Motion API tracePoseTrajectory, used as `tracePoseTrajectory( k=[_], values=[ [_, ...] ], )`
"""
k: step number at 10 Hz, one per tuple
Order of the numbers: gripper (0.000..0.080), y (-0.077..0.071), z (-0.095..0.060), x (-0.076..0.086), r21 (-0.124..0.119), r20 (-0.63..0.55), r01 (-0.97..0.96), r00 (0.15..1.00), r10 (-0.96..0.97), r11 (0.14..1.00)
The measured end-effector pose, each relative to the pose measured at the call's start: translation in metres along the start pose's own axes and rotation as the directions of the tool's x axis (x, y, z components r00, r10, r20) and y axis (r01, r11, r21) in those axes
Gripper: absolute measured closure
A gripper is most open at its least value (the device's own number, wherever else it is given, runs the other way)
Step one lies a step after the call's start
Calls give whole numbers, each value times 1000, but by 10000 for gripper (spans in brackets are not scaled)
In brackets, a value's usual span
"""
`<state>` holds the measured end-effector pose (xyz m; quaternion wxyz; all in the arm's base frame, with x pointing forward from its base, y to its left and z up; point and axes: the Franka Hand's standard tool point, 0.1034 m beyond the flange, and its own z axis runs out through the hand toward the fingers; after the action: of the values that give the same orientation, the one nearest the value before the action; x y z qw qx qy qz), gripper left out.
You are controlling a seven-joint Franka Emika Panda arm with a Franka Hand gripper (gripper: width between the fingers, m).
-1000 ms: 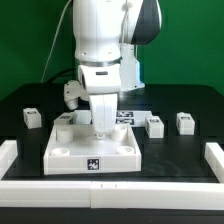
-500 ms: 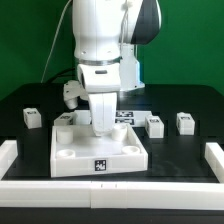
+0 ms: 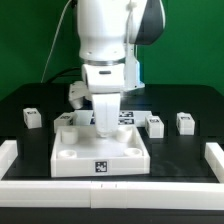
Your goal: Assemble one leg
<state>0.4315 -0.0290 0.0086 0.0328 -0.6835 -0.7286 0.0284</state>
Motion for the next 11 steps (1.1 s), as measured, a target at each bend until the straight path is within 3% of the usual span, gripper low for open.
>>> tracePoseTrajectory(
  k=[6,11],
  values=[
    [732,57,-4,68,-55,-29,-33,999,32,998],
    [732,74,-6,102,-76,-37,-57,998,54,996]
  ],
)
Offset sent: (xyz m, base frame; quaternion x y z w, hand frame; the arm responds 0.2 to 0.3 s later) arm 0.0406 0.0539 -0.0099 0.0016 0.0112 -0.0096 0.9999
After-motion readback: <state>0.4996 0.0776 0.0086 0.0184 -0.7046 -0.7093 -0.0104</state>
